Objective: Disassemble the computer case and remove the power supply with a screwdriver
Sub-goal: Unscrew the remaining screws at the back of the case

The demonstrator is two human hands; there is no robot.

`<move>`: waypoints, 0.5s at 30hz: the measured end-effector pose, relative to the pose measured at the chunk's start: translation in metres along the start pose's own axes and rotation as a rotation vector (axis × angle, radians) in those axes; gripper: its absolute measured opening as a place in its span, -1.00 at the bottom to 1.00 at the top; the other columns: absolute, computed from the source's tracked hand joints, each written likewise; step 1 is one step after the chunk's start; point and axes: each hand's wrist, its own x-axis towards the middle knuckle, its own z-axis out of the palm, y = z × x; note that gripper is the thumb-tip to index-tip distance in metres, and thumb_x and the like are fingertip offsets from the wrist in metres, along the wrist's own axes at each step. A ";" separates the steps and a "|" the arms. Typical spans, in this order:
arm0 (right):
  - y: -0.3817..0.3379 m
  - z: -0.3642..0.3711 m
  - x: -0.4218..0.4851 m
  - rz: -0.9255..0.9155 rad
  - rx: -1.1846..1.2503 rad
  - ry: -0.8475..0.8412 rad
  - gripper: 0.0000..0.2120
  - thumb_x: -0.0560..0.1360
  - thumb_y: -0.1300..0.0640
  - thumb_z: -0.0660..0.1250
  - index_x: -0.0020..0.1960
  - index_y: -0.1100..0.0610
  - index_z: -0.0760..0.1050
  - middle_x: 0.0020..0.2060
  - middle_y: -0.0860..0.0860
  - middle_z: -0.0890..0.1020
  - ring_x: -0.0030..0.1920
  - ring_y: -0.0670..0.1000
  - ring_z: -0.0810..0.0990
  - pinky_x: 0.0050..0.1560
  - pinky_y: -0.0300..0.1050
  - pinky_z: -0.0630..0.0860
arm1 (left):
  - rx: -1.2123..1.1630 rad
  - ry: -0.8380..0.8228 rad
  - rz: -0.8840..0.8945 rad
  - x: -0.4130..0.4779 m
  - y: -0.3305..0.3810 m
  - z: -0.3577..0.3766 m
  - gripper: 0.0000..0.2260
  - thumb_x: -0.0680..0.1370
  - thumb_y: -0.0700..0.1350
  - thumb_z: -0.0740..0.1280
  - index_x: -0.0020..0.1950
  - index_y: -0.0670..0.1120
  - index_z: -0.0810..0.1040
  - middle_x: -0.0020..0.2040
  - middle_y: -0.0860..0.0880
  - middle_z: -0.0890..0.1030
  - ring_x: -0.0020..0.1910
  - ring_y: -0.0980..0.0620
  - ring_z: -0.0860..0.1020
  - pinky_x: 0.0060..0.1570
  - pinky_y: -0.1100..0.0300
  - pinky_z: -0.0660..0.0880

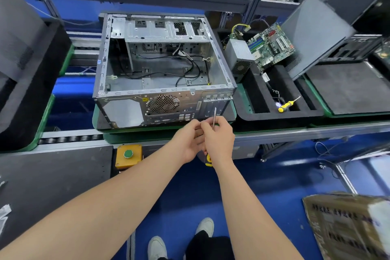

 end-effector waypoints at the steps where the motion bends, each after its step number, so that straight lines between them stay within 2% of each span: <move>1: 0.004 -0.009 0.003 0.007 0.003 0.045 -0.92 0.55 0.04 0.36 -0.11 -0.01 0.54 -0.35 0.08 0.64 -0.26 0.20 0.63 -0.25 0.12 0.62 | 0.012 -0.003 -0.015 0.003 -0.004 0.011 -0.68 0.64 -0.15 0.19 0.30 -0.13 0.64 0.05 -0.13 0.65 -0.23 -0.03 0.55 -0.27 0.06 0.43; 3: 0.011 -0.031 0.012 0.050 0.021 0.114 -0.91 0.58 0.05 0.33 -0.10 0.01 0.56 -0.33 0.06 0.63 -0.10 0.27 0.63 -0.10 0.21 0.64 | 0.048 -0.008 -0.052 0.010 -0.013 0.036 -0.70 0.62 -0.15 0.18 0.24 -0.18 0.62 0.05 -0.16 0.61 -0.27 -0.04 0.51 -0.29 0.08 0.37; 4: 0.015 -0.043 0.019 0.075 0.024 0.147 -0.90 0.59 0.06 0.32 -0.09 0.02 0.56 -0.30 0.05 0.64 -0.04 0.28 0.62 -0.04 0.24 0.63 | 0.068 -0.010 -0.069 0.015 -0.017 0.050 -0.76 0.61 -0.15 0.17 0.09 -0.16 0.61 0.01 -0.16 0.61 -0.28 -0.04 0.49 -0.30 0.09 0.36; 6: 0.021 -0.068 0.036 0.105 0.018 0.204 -0.89 0.58 0.09 0.32 -0.10 0.02 0.58 -0.27 0.05 0.66 -0.01 0.29 0.63 -0.01 0.23 0.63 | 0.104 0.002 -0.090 0.029 -0.024 0.079 -0.85 0.59 -0.17 0.17 -0.13 -0.10 0.49 -0.05 -0.15 0.62 -0.22 -0.08 0.51 -0.25 0.07 0.42; 7: 0.023 -0.080 0.046 0.113 0.016 0.220 -0.88 0.57 0.10 0.32 -0.12 0.03 0.59 -0.26 0.06 0.66 -0.04 0.26 0.65 -0.03 0.21 0.63 | 0.118 0.011 -0.083 0.038 -0.027 0.093 -0.84 0.60 -0.17 0.17 -0.16 -0.09 0.45 -0.05 -0.16 0.61 -0.18 -0.10 0.53 -0.21 0.05 0.46; 9: 0.028 -0.102 0.071 0.128 0.010 0.224 -0.88 0.56 0.12 0.32 -0.13 0.07 0.59 -0.25 0.10 0.68 -0.11 0.25 0.67 -0.07 0.20 0.64 | 0.174 0.016 -0.042 0.060 -0.031 0.120 -0.80 0.66 -0.14 0.16 -0.13 -0.10 0.47 -0.04 -0.16 0.62 -0.19 -0.09 0.57 -0.24 0.07 0.51; 11: 0.034 -0.122 0.099 0.141 -0.012 0.204 -0.87 0.57 0.12 0.31 -0.12 0.09 0.58 -0.24 0.14 0.69 -0.16 0.27 0.67 -0.10 0.22 0.66 | 0.288 0.018 0.022 0.083 -0.034 0.144 -0.75 0.71 -0.07 0.16 0.02 -0.15 0.57 -0.01 -0.16 0.70 -0.18 -0.08 0.63 -0.21 0.06 0.58; 13: 0.039 -0.140 0.128 0.155 -0.041 0.158 -0.86 0.58 0.09 0.30 -0.11 0.09 0.58 -0.25 0.17 0.68 -0.24 0.26 0.67 -0.18 0.22 0.67 | 0.422 0.073 0.139 0.107 -0.034 0.162 -0.80 0.69 -0.05 0.22 0.16 -0.12 0.57 0.00 -0.14 0.73 -0.14 -0.07 0.71 -0.03 -0.02 0.66; 15: 0.046 -0.154 0.157 0.176 -0.037 0.098 -0.84 0.58 0.10 0.28 -0.10 0.12 0.58 -0.32 0.16 0.68 -0.42 0.16 0.64 -0.36 0.13 0.65 | 0.528 0.190 0.249 0.127 -0.031 0.175 -0.88 0.65 -0.10 0.31 0.15 -0.10 0.54 -0.07 -0.12 0.72 -0.20 -0.08 0.73 -0.07 -0.10 0.68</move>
